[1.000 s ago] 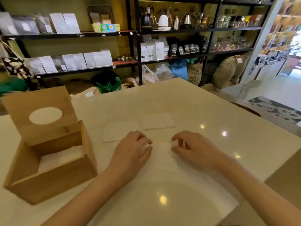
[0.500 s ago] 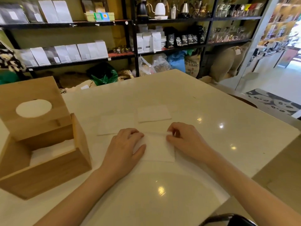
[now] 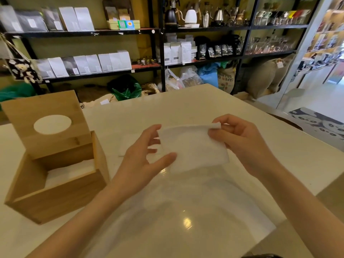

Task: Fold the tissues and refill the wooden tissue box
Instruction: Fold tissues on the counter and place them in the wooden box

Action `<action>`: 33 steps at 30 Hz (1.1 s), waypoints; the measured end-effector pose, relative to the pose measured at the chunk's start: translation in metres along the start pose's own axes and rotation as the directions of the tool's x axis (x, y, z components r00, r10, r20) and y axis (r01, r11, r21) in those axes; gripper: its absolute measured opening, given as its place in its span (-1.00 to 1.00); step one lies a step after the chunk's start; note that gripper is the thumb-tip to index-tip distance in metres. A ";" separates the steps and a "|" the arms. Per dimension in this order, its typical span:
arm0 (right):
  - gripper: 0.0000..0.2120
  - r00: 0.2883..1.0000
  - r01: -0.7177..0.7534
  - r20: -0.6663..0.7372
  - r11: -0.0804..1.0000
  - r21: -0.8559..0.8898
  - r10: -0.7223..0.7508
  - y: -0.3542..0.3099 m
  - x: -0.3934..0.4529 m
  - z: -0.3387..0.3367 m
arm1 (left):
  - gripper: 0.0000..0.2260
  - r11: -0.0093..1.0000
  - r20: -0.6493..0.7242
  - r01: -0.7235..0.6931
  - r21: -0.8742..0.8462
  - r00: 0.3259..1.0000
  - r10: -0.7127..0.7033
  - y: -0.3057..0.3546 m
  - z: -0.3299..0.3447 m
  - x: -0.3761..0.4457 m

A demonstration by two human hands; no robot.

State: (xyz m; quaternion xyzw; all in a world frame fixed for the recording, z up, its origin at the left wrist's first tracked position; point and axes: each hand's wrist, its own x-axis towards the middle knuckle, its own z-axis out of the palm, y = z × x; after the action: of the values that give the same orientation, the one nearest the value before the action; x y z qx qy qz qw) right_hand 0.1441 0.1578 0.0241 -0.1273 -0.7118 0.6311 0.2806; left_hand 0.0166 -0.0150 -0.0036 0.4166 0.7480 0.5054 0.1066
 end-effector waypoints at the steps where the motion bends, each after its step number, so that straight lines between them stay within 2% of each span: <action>1: -0.82 0.999 -0.021 0.032 1.000 0.018 0.021 -0.002 -0.004 0.003 | -0.56 0.986 0.052 0.070 -0.149 0.997 -0.063 0.007 -0.005 -0.002; 2: -0.81 0.997 -0.047 0.067 0.998 0.033 0.045 -0.004 -0.008 0.005 | -0.64 0.964 0.091 0.101 -0.247 0.993 -0.080 0.012 -0.010 -0.006; 4: -0.79 0.986 -0.104 0.136 0.994 0.034 0.099 -0.002 -0.015 0.010 | -0.77 0.959 0.115 0.093 -0.268 0.991 -0.064 0.018 -0.018 -0.017; 6: -0.77 0.966 -0.159 0.204 0.987 -0.022 0.160 0.003 -0.020 0.014 | -0.83 0.958 0.131 0.139 -0.251 0.985 -0.109 0.018 -0.021 -0.032; 9: -0.86 0.911 -0.239 0.310 0.961 -0.141 0.272 0.014 -0.028 0.018 | -0.91 0.938 0.200 0.278 -0.208 0.951 -0.237 0.009 -0.021 -0.051; 13: -0.93 0.859 -0.272 0.359 0.919 -0.284 0.365 0.030 -0.036 0.028 | -0.92 0.925 0.201 0.374 -0.067 0.913 -0.355 -0.004 -0.018 -0.068; 15: -0.90 0.866 -0.190 0.362 0.898 -0.397 0.344 0.038 -0.037 0.034 | -0.91 0.942 0.129 0.317 0.109 0.935 -0.329 -0.008 -0.016 -0.075; 16: -0.94 0.875 -0.133 0.359 0.874 -0.468 0.325 0.039 -0.037 0.037 | -0.91 0.941 0.095 0.267 0.206 0.952 -0.291 -0.010 -0.015 -0.078; 19: -0.96 0.882 0.062 0.393 0.763 -0.643 0.260 0.040 -0.035 0.042 | -0.91 0.897 0.058 0.085 0.433 0.991 -0.122 -0.017 -0.016 -0.084; 21: -0.96 0.880 0.177 0.423 0.674 -0.717 0.218 0.040 -0.033 0.044 | -0.88 0.881 0.070 0.026 0.473 0.995 -0.067 -0.021 -0.016 -0.085; 23: -0.85 0.875 0.242 0.441 0.609 -0.755 0.199 0.040 -0.030 0.045 | -0.75 0.866 0.062 0.011 0.500 0.997 -0.048 -0.025 -0.017 -0.087; 25: -0.75 0.880 0.261 0.441 0.598 -0.758 0.175 0.041 -0.025 0.046 | -0.67 0.835 0.038 -0.013 0.550 0.999 -0.009 -0.026 -0.019 -0.089; 29: -0.79 0.909 0.272 0.408 0.619 -0.737 0.086 0.041 -0.016 0.060 | -0.55 0.817 0.058 -0.037 0.576 0.998 0.004 -0.028 -0.024 -0.087; 31: -0.71 0.906 0.302 0.413 0.549 -0.779 0.088 0.043 -0.013 0.074 | -0.46 0.842 0.101 -0.034 0.538 0.995 -0.024 -0.028 -0.021 -0.087; 33: -0.59 0.897 0.355 0.431 0.423 -0.834 0.096 0.047 -0.011 0.086 | -0.41 0.879 0.138 0.026 0.476 0.985 -0.104 -0.030 -0.016 -0.087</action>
State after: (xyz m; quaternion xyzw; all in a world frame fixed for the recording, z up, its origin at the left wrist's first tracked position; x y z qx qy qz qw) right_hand 0.0970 0.0884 -0.0280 -0.0627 -0.9860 0.1421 0.0603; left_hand 0.0464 -0.0933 -0.0443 0.4436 0.8513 0.2692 0.0780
